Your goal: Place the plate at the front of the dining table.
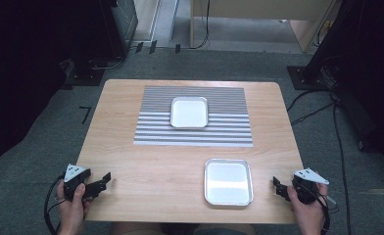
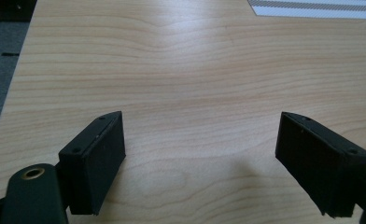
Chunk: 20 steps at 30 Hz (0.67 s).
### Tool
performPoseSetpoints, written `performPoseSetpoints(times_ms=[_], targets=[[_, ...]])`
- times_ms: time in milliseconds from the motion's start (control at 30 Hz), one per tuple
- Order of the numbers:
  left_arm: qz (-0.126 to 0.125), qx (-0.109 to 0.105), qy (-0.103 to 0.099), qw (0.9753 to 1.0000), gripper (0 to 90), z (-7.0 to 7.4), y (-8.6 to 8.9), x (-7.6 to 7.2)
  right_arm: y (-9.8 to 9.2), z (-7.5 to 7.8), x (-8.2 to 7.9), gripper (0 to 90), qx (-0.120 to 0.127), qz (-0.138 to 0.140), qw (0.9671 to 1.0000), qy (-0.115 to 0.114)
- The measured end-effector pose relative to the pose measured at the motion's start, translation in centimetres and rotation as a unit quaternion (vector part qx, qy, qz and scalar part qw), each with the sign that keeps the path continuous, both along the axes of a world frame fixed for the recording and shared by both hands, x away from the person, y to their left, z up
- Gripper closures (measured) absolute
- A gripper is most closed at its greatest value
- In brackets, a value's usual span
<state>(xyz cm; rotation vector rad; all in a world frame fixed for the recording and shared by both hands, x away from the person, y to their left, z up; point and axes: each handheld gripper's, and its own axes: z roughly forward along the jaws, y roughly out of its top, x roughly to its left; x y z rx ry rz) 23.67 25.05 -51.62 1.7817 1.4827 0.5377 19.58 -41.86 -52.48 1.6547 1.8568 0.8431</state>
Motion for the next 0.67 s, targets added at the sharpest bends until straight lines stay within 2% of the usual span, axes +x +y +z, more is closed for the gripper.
performPoseSetpoints(times_ms=[133,433,667], targets=[[0.006,0.01,0.003,0.9999,15.8,-0.08,0.28,-0.18,0.0,-0.01,0.0,16.2,0.0,0.0,1.0,0.0],[-0.002,0.072,0.006,0.9974,15.7,-0.18,-0.52,-0.15,0.03,-0.01,-0.09,16.2,0.0,0.007,1.0,0.0],[-0.001,0.074,0.007,0.9973,14.6,-0.19,-0.59,-0.03,0.04,-0.04,-0.08,13.4,-0.001,0.003,1.0,0.003]])
